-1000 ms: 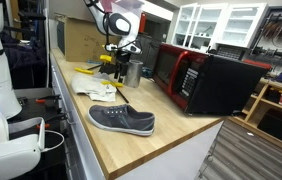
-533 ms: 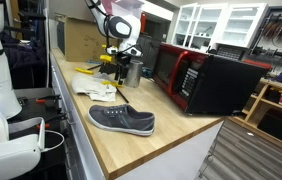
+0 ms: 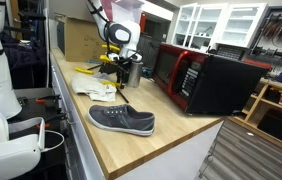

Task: Pick up the yellow object on the towel, put it inside the metal tin and then put it on the black platform

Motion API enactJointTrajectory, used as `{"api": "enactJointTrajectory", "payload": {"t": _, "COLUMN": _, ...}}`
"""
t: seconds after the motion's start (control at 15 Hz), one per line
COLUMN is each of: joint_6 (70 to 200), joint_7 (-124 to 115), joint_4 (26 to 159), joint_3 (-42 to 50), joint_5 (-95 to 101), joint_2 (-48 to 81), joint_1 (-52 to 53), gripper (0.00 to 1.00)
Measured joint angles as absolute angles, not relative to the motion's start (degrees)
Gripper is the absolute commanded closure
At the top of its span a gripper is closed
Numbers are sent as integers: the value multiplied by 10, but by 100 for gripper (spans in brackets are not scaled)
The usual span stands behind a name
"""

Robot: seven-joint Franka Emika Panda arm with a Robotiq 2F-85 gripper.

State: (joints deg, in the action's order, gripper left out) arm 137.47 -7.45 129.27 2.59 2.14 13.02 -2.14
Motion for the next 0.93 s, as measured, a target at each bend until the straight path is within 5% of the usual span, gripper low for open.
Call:
{"api": "enactJointTrajectory", "payload": {"t": 0.47, "joint_6": 1376, "joint_7": -21, "joint_4": 1291, "joint_3": 16, "joint_5": -35, "joint_2": 131, "joint_1": -21, "gripper": 99}}
{"api": "enactJointTrajectory", "payload": {"t": 0.93, "joint_6": 1376, "joint_7": -14, "joint_4": 1295, "joint_3": 19, "joint_5": -40, "joint_2": 124, "joint_1": -28, "gripper": 94}}
